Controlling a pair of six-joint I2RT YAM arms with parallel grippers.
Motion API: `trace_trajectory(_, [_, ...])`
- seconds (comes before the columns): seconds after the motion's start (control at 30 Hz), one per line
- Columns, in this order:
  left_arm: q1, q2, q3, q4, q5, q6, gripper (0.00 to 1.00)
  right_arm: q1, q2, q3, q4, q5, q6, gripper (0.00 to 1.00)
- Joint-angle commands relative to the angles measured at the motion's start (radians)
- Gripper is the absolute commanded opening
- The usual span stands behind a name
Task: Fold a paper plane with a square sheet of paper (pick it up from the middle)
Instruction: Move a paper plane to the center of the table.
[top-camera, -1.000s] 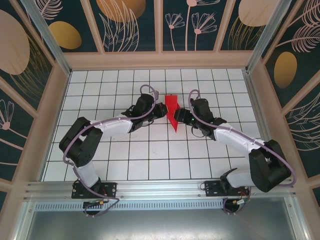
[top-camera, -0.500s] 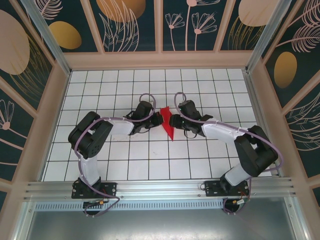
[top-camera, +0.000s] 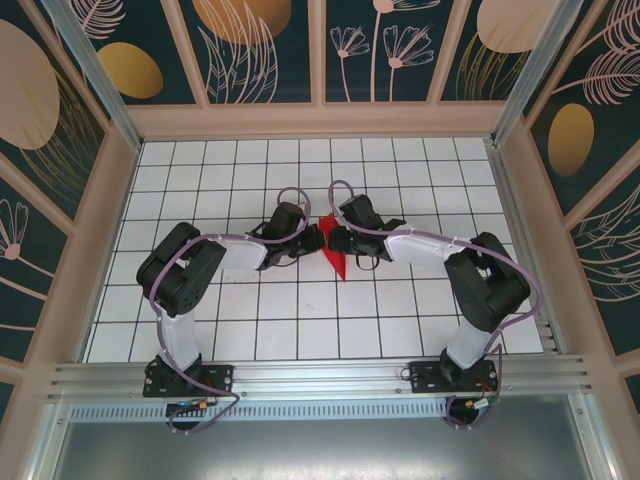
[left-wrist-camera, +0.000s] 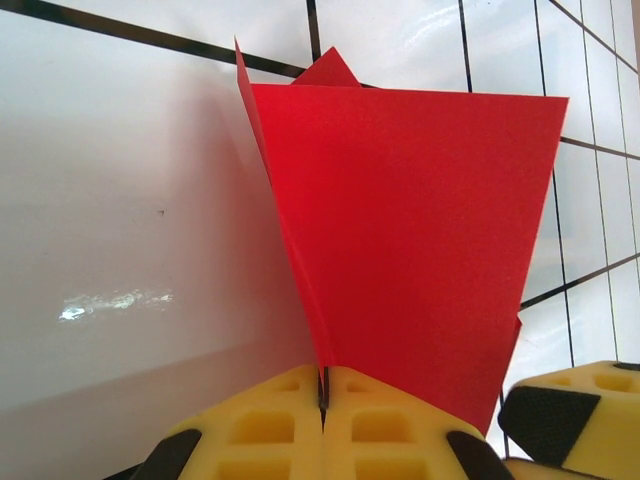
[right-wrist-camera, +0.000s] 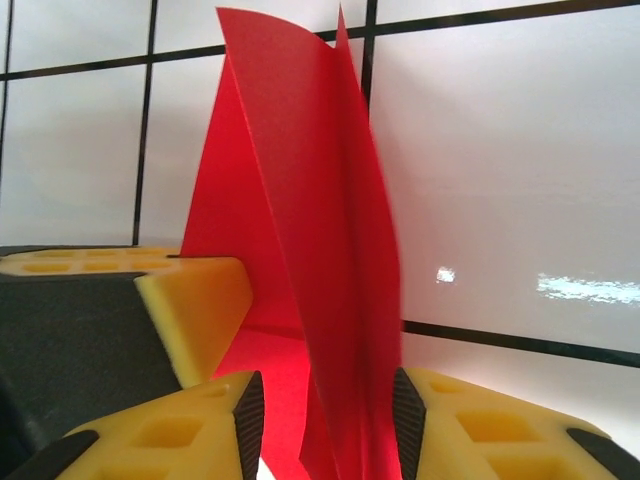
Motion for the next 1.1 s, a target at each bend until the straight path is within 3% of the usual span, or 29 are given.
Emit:
trace_trajectory(0.0, [0.008, 0.015, -0.007, 0.009, 0.01, 0.008, 0.0, 0.009, 0.033, 0.04, -0.047, 0.026, -0.031, 0.44])
trace_trajectory(0.4, [0.011, 0.021, -0.001, -0.003, 0.004, 0.008, 0.0, 0.038, 0.052, 0.036, -0.079, -0.032, -0.054, 0.43])
trace_trajectory(0.63, [0.012, 0.012, -0.003, -0.002, 0.004, 0.004, 0.01, 0.05, 0.071, 0.036, -0.094, 0.023, -0.019, 0.32])
trace_trajectory(0.87, [0.029, -0.064, 0.001, -0.046, -0.048, 0.001, 0.24, 0.09, 0.124, 0.115, -0.126, 0.178, 0.03, 0.11])
trace_trajectory(1.07, [0.099, -0.209, -0.048, -0.165, -0.2, 0.004, 0.48, 0.096, 0.163, 0.216, -0.206, 0.333, 0.077, 0.07])
